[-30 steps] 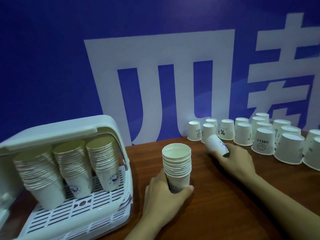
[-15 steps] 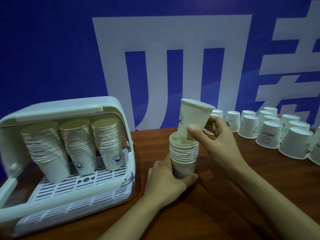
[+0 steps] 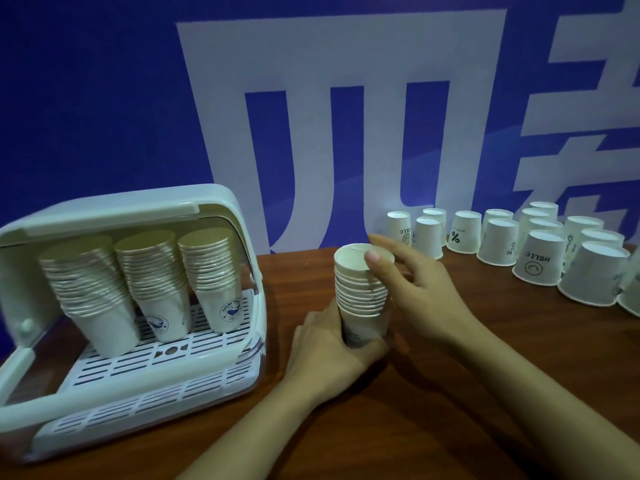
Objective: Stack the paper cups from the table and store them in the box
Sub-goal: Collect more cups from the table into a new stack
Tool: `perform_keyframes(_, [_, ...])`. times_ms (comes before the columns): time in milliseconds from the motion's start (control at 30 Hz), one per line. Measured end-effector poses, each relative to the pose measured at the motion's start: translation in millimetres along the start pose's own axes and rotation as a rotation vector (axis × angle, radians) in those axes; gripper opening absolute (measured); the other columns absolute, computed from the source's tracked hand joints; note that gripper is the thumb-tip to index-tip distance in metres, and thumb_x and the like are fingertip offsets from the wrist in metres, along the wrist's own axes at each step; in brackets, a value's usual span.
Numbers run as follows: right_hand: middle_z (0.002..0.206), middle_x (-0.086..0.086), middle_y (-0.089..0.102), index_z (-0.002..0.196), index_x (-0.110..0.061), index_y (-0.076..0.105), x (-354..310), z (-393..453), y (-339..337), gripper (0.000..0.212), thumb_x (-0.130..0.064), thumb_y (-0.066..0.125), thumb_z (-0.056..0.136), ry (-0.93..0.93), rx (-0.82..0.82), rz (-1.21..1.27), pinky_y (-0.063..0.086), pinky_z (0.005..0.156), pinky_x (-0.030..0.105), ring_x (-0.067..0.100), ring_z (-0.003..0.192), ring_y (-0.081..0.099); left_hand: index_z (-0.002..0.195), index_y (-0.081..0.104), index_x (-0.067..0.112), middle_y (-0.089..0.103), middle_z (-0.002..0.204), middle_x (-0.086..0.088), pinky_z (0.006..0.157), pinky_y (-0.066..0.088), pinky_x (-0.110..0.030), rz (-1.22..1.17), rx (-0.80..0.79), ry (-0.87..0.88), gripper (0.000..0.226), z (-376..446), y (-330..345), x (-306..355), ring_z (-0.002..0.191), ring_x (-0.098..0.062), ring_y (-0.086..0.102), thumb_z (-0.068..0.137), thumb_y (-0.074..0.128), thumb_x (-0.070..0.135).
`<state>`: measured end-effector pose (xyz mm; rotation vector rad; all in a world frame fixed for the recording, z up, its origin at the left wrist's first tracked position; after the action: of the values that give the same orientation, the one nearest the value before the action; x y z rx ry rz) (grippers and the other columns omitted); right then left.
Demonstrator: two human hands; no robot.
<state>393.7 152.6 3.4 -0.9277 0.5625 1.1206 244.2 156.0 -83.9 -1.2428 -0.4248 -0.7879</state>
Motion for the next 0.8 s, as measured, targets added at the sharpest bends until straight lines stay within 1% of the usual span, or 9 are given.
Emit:
perform_keyframes(100, [0.132, -0.006, 0.068, 0.138, -0.026, 0.063, 0.2, 0.6, 0.5, 0.074, -0.074, 0.048, 0.083, -0.022, 0.009, -0.115, 0.048, 0.103, 0.032, 0.006, 0.119, 0.062, 0.124, 0.053, 0.053, 0.070, 0.116, 0.023, 0.102, 0.051, -0.046, -0.012, -0.004, 0.012, 0.058, 0.2, -0.2, 2.8, 0.114, -0.013, 0.064, 0.072, 0.071, 0.073])
perform_keyframes(267, [0.147, -0.018, 0.052, 0.138, -0.036, 0.060, 0.1, 2.5, 5.3, 0.073, -0.077, 0.032, 0.084, -0.065, -0.036, -0.350, 0.030, 0.116, 0.042, 0.006, 0.140, 0.035, 0.128, 0.052, 0.052, 0.069, 0.119, 0.022, 0.104, 0.051, -0.046, -0.028, -0.011, -0.008, 0.065, 1.0, 0.4, 0.4, 0.117, -0.013, 0.063, 0.071, 0.071, 0.076])
perform_keyframes(367, [0.142, -0.014, 0.054, 0.139, -0.028, 0.061, 4.2, 4.1, 3.7, 0.073, -0.068, 0.029, 0.087, -0.079, -0.054, -0.195, 0.034, 0.115, 0.040, 0.004, 0.136, 0.043, 0.124, 0.054, 0.048, 0.067, 0.116, 0.023, 0.103, 0.050, -0.043, -0.003, -0.009, -0.035, 0.065, -1.6, -0.3, 0.6, 0.115, -0.011, 0.061, 0.069, 0.070, 0.079])
perform_keyframes(467, [0.133, -0.003, 0.063, 0.131, -0.022, 0.064, 44.5, 30.2, -29.0, 0.065, -0.060, 0.025, 0.095, 0.088, 0.160, 0.004, 0.041, 0.108, 0.041, 0.015, 0.127, 0.055, 0.119, 0.054, 0.049, 0.063, 0.113, 0.027, 0.106, 0.048, -0.041, 0.015, -0.015, -0.040, 0.061, -2.9, -2.5, 1.9, 0.115, -0.007, 0.057, 0.069, 0.069, 0.080])
perform_keyframes(533, [0.129, 0.005, 0.065, 0.126, -0.019, 0.064, 78.4, 56.1, -53.8, 0.052, -0.052, 0.033, 0.100, 0.133, 0.276, -0.235, 0.043, 0.104, 0.046, 0.025, 0.122, 0.057, 0.120, 0.053, 0.050, 0.062, 0.112, 0.028, 0.106, 0.045, -0.037, 0.005, -0.018, -0.049, 0.061, -2.8, -2.0, 0.1, 0.116, -0.005, 0.056, 0.070, 0.069, 0.080])
perform_keyframes(600, [0.143, 0.008, 0.058, 0.139, -0.017, 0.057, 102.7, 86.8, -61.4, 0.047, -0.038, 0.051, 0.098, 0.112, 0.234, -0.573, 0.041, 0.109, 0.052, 0.030, 0.131, 0.051, 0.121, 0.054, 0.049, 0.061, 0.110, 0.025, 0.104, 0.045, -0.035, 0.000, 0.001, -0.062, 0.064, -2.1, -3.8, -3.2, 0.115, -0.006, 0.055, 0.067, 0.068, 0.082])
perform_keyframes(667, [0.156, 0.009, 0.045, 0.151, -0.016, 0.044, 127.3, 116.6, -59.9, 0.061, -0.022, 0.060, 0.093, 0.132, 0.143, -0.789, 0.037, 0.113, 0.054, 0.034, 0.141, 0.042, 0.121, 0.054, 0.049, 0.062, 0.111, 0.023, 0.102, 0.047, -0.034, -0.008, 0.016, -0.080, 0.069, -0.1, -4.2, -8.4, 0.116, -0.006, 0.055, 0.063, 0.066, 0.085])
perform_keyframes(700, [0.160, 0.009, 0.038, 0.155, -0.018, 0.036, 139.3, 128.0, -59.1, 0.068, -0.020, 0.062, 0.092, 0.164, 0.107, -0.845, 0.036, 0.113, 0.054, 0.036, 0.143, 0.038, 0.120, 0.054, 0.049, 0.062, 0.111, 0.023, 0.102, 0.049, -0.035, -0.017, 0.012, -0.088, 0.070, 1.1, -2.9, -10.7, 0.116, -0.005, 0.054, 0.062, 0.065, 0.086])
perform_keyframes(800, [0.166, 0.009, 0.023, 0.161, -0.028, 0.012, 175.2, 149.6, -56.3, 0.092, -0.034, 0.070, 0.090, 0.283, 0.024, -0.907, 0.038, 0.111, 0.056, 0.044, 0.141, 0.037, 0.119, 0.053, 0.049, 0.058, 0.105, 0.028, 0.106, 0.048, -0.035, -0.028, -0.002, -0.086, 0.069, 2.4, -1.1, -10.8, 0.114, 0.000, 0.052, 0.062, 0.066, 0.085])
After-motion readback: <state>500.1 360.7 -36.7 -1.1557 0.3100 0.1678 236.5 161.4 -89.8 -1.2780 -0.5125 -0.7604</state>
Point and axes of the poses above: each hand's wrist, its own z-axis towards the middle knuckle, its own y-axis out of the palm, x = y × z, the point moved 10 cm from there along z, towards the middle knuckle
